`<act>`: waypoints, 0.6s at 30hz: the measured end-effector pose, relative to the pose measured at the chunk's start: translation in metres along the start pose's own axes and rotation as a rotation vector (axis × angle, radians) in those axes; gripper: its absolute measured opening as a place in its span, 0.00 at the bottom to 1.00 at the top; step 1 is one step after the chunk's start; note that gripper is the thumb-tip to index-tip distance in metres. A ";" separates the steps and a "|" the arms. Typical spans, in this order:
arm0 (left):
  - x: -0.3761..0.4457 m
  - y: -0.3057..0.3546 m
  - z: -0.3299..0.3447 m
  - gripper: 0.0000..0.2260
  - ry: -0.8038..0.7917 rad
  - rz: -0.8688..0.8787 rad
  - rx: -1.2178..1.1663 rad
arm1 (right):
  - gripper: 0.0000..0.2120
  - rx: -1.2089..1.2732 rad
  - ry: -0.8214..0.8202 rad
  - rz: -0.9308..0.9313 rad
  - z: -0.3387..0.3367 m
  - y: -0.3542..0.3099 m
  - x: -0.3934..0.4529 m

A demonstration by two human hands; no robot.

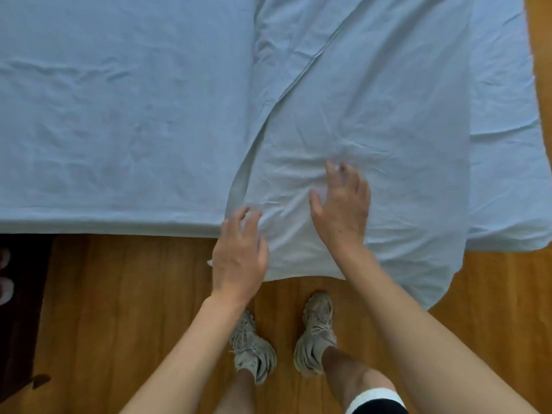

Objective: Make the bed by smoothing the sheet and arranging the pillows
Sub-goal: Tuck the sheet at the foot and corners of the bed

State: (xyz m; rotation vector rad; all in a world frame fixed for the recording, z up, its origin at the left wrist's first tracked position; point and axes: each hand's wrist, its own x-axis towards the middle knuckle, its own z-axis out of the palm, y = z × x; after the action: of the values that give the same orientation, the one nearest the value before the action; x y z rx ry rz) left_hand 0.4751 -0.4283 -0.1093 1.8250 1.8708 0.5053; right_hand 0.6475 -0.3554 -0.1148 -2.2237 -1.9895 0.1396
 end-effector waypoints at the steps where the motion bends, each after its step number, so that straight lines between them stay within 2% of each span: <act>1: 0.013 0.009 0.001 0.20 -0.023 0.069 0.036 | 0.27 -0.020 0.018 0.039 -0.005 0.012 0.009; 7: 0.093 0.074 0.034 0.21 -0.042 0.232 0.084 | 0.33 -0.010 0.063 0.281 -0.020 0.091 0.079; 9: 0.121 0.078 0.057 0.22 -0.051 0.257 0.159 | 0.34 -0.013 0.084 0.337 -0.013 0.117 0.107; 13: 0.151 0.053 0.102 0.28 -0.046 -0.025 0.311 | 0.31 -0.079 -0.001 0.225 0.019 0.140 0.128; 15: 0.155 0.059 0.114 0.29 -0.036 -0.153 0.291 | 0.30 -0.084 -0.053 0.132 0.028 0.146 0.134; 18: 0.181 0.086 0.112 0.28 0.098 -0.345 0.188 | 0.30 -0.030 -0.044 0.065 0.025 0.155 0.182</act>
State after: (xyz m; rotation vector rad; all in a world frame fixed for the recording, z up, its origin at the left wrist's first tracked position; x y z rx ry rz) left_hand 0.6097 -0.2516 -0.1667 1.5597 2.3076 0.3092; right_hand 0.8153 -0.1899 -0.1603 -2.3243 -1.9548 0.1684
